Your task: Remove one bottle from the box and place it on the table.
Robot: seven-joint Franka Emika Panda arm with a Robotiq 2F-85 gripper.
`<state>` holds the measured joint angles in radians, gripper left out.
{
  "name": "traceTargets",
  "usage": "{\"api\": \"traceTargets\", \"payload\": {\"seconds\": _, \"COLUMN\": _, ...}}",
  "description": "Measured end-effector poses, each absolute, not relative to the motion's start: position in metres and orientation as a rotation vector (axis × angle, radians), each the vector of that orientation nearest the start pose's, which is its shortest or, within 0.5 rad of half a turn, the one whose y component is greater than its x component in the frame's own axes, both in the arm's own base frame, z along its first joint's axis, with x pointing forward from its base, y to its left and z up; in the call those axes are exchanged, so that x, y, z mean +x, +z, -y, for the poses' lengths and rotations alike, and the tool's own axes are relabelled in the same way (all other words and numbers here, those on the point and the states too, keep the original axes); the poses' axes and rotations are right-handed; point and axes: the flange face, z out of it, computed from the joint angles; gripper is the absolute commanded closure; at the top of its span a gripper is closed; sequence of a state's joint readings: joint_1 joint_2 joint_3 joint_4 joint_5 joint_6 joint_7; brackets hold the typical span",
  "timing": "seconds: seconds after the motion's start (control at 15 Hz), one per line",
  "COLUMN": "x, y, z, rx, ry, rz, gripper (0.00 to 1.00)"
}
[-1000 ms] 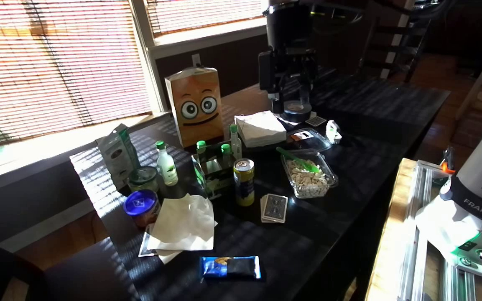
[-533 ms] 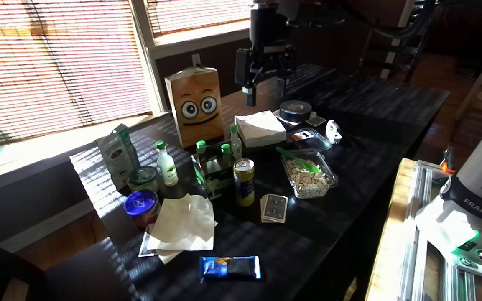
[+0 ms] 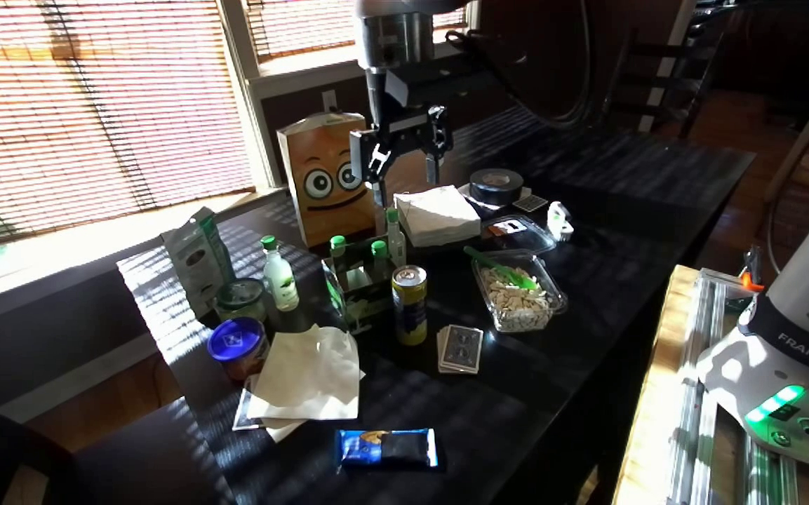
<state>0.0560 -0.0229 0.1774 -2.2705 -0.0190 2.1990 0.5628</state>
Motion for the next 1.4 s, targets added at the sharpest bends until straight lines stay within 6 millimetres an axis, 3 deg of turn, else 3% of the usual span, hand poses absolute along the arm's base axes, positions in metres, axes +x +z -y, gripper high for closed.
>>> {"api": "traceTargets", "payload": {"seconds": 0.2, "x": 0.521, "y": 0.338, "z": -0.117, "rx": -3.057, "ry": 0.042, "rz": -0.565, "gripper": 0.0}}
{"api": "traceTargets", "payload": {"seconds": 0.33, "x": 0.528, "y": 0.331, "z": -0.116, "rx": -3.041, "ry": 0.048, "rz": -0.582, "gripper": 0.0}}
{"api": "traceTargets", "payload": {"seconds": 0.67, "x": 0.531, "y": 0.328, "z": -0.115, "rx": -3.038, "ry": 0.026, "rz": -0.586, "gripper": 0.0}}
{"api": "traceTargets", "payload": {"seconds": 1.13, "x": 0.523, "y": 0.272, "z": -0.115, "rx": -3.019, "ry": -0.109, "rz": -0.55, "gripper": 0.0}}
{"api": "traceTargets", "payload": {"seconds": 1.4, "x": 0.52, "y": 0.247, "z": -0.116, "rx": -3.036, "ry": -0.089, "rz": -0.581, "gripper": 0.0}}
